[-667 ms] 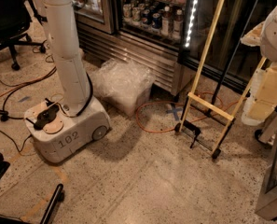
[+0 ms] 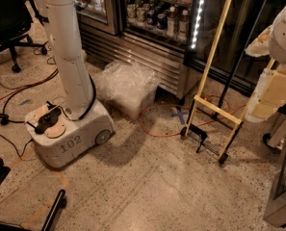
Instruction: Close left fridge door
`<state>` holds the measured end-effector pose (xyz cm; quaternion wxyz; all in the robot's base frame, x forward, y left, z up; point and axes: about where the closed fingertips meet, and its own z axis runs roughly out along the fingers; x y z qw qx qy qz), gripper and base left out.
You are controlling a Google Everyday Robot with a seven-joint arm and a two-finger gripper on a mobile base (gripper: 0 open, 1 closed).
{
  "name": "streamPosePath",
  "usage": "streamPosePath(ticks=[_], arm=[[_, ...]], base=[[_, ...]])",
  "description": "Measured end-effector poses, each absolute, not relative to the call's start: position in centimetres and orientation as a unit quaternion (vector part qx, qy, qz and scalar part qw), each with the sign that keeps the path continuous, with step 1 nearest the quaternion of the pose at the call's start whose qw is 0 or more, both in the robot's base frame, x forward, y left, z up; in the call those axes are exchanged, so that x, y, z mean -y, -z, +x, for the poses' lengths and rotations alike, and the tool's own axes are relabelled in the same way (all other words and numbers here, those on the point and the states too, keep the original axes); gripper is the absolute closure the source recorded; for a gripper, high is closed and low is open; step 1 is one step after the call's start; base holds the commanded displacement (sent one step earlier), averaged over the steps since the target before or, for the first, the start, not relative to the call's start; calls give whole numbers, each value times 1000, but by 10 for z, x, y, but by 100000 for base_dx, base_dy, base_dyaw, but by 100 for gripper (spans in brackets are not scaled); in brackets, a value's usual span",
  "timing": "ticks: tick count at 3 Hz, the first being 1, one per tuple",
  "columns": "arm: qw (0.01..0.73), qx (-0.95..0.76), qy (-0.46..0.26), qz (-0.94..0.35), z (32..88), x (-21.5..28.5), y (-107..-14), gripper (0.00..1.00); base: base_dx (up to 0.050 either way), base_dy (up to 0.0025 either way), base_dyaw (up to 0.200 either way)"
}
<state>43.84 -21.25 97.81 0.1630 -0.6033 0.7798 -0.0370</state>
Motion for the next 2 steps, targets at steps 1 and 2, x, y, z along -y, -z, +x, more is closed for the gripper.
streamPosePath(ticks=[1,2], arm=[[163,-780,37,-603,438,213,-978,42],[163,-780,37,-603,438,213,-978,65]], base=[[0,0,0],[0,0,0]])
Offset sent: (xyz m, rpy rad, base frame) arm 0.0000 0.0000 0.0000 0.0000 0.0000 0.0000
